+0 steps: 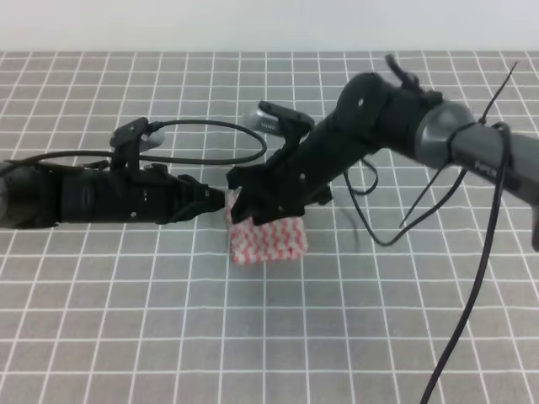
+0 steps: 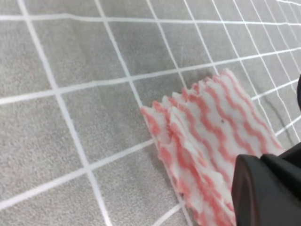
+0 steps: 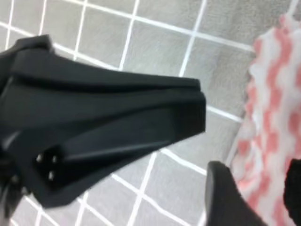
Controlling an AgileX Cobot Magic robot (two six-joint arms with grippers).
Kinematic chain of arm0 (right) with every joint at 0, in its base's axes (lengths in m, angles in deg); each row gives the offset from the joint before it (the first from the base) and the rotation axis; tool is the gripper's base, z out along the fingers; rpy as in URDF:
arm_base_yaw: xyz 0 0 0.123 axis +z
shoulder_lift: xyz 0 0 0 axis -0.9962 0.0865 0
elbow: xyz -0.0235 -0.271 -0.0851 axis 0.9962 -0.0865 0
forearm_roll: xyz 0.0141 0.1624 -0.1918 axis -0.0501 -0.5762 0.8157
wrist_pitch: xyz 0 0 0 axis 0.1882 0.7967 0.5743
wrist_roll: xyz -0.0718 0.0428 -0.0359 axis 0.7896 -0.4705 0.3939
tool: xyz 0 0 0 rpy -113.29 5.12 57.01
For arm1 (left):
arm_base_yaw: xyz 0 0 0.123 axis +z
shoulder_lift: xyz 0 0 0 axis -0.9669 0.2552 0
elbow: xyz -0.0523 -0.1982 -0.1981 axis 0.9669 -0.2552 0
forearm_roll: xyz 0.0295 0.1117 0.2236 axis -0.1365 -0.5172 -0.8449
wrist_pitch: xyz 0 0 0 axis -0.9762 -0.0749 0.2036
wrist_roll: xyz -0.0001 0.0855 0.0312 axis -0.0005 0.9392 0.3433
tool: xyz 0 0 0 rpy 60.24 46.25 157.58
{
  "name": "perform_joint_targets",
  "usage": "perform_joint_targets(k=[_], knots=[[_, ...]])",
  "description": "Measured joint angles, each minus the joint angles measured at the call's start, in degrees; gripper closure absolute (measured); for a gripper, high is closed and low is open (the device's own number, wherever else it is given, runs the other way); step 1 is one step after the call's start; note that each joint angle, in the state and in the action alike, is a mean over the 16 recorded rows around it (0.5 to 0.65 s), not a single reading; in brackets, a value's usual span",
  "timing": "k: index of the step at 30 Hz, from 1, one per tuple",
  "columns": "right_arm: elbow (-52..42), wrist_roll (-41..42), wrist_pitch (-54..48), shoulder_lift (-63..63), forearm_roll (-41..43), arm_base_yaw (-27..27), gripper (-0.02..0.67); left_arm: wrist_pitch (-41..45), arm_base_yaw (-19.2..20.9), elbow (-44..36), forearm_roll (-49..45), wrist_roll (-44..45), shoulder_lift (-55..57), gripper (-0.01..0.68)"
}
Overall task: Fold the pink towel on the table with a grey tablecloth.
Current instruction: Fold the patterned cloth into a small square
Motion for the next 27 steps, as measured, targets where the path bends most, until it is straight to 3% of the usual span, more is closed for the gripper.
perform_joint_targets(k=[4, 15, 27], knots=[[1.5, 0.0, -3.6, 0.0, 2.5, -0.8, 0.456, -0.1, -1.0, 0.2, 0.6, 0.0, 0.0, 0.676], [2.8, -0.2, -8.8, 0.0, 8.5, -3.0, 0.591, -5.8, -7.5, 2.5, 0.2, 0.1, 0.0, 0.676], [2.8, -0.4, -10.2, 0.0, 10.5, -3.7, 0.621, -11.2, -10.3, 3.5, -13.4, -7.6, 0.7, 0.676]])
